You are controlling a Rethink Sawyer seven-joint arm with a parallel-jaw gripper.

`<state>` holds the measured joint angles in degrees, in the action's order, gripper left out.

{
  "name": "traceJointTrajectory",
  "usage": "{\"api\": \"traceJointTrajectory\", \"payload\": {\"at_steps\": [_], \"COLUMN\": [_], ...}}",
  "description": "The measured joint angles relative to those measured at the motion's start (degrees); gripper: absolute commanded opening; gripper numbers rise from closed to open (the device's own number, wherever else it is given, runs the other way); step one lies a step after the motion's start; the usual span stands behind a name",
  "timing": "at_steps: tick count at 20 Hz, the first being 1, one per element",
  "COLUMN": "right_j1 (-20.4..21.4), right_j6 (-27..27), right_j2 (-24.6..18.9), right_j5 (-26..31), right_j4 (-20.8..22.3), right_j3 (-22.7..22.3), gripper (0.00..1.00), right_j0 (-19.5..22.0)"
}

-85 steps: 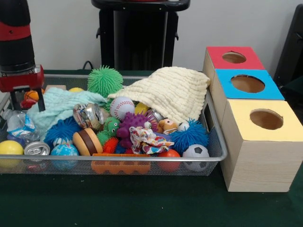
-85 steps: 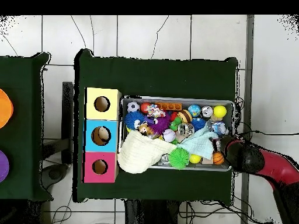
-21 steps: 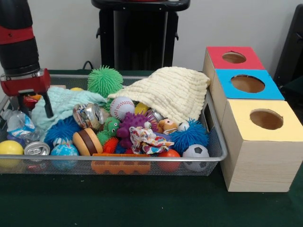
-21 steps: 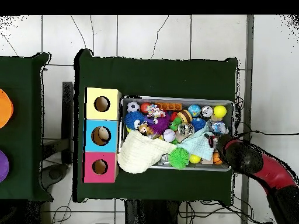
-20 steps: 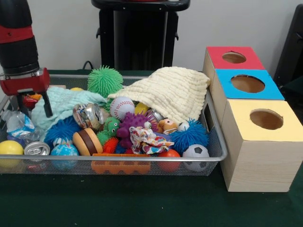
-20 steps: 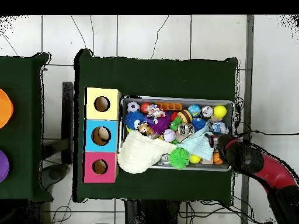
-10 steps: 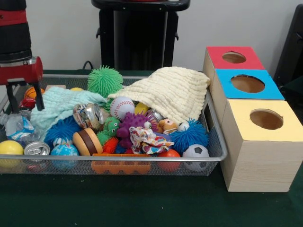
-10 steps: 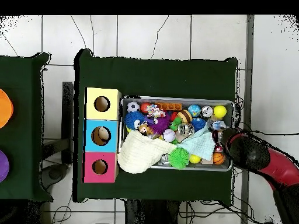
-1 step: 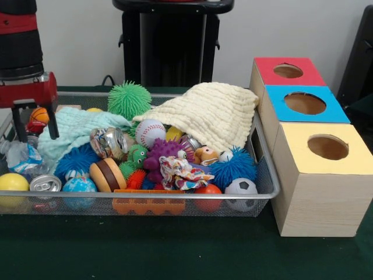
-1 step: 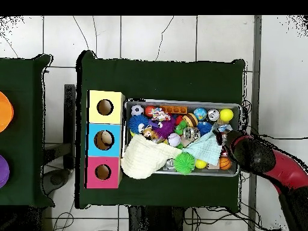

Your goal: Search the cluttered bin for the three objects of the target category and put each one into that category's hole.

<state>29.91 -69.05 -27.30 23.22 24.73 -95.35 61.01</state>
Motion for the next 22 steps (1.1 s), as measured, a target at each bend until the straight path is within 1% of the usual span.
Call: {"api": "traceJointTrajectory", "payload": {"at_steps": [3, 9, 22], "right_j1": [-2.02, -4.75, -5.22], "right_j6": [0.0, 0.0, 0.0], "right_j2": [0.0, -0.44, -1.11], "right_j5": [-0.79, -1.35, -1.31], "right_j4": [0.04, 0.07, 0.1], "right_j3": [1.27, 3.16, 7.36], "gripper": [1.0, 1.0, 1.0], "right_j0": [0.01, -0.01, -0.39]}}
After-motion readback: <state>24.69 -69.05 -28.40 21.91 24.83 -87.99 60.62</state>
